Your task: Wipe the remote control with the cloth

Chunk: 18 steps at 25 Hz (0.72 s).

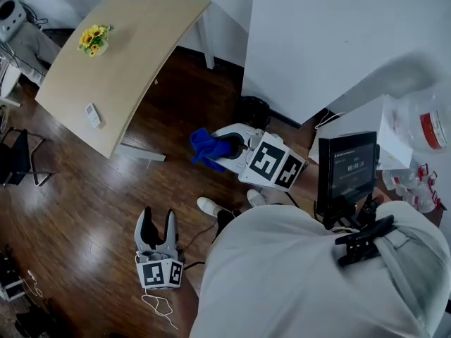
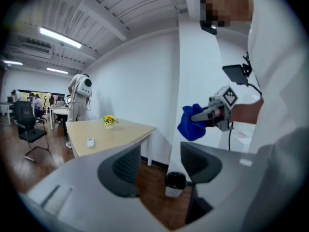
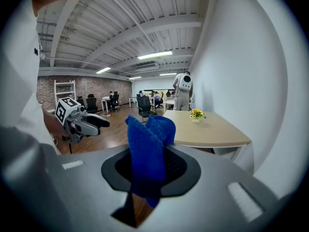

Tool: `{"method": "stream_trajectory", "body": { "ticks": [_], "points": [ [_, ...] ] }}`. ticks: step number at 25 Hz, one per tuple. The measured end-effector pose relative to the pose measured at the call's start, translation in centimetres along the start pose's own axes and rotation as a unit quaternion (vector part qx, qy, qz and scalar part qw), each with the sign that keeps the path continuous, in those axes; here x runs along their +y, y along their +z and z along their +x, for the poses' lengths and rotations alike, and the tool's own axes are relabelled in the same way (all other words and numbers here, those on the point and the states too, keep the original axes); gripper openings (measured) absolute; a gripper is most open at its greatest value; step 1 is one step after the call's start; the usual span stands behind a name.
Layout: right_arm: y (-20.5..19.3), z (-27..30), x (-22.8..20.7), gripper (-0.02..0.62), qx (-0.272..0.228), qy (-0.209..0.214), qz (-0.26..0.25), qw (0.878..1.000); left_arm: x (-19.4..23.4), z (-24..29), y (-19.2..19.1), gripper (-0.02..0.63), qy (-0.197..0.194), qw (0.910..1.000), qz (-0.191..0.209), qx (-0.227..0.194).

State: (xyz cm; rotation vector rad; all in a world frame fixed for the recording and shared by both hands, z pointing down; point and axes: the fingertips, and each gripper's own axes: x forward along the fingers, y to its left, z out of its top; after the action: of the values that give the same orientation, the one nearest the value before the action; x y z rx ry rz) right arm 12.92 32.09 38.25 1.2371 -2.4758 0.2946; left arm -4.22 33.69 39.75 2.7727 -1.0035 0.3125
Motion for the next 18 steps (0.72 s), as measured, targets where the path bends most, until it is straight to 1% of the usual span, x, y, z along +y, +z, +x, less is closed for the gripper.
{"method": "stream_trajectory", "body": {
  "ticks": [3, 6, 13, 18],
  "points": [
    [-1.5, -2.5, 0.0, 0.080, -0.007, 0.002, 0.004, 1.000, -3.9, 0.2, -0.4, 0.276, -0.014, 0.9999, 0.007, 0.005],
    [-2.6, -4.4, -0.2, 0.080, -0.014, 0.000, 0.006, 1.000, -6.3, 0.2, -0.9, 0.276, -0.019, 0.9995, 0.018, 0.015],
    [-2.7, -8.2, -0.6, 0.080, -0.033, -0.011, 0.003, 0.999, -9.3, -0.3, -1.2, 0.273, -0.019, 0.9993, 0.025, 0.021],
    [-3.3, -9.7, -0.7, 0.080, -0.037, -0.017, -0.001, 0.999, -10.8, 0.1, -1.4, 0.273, -0.025, 0.9982, 0.047, 0.027]
  ]
}}
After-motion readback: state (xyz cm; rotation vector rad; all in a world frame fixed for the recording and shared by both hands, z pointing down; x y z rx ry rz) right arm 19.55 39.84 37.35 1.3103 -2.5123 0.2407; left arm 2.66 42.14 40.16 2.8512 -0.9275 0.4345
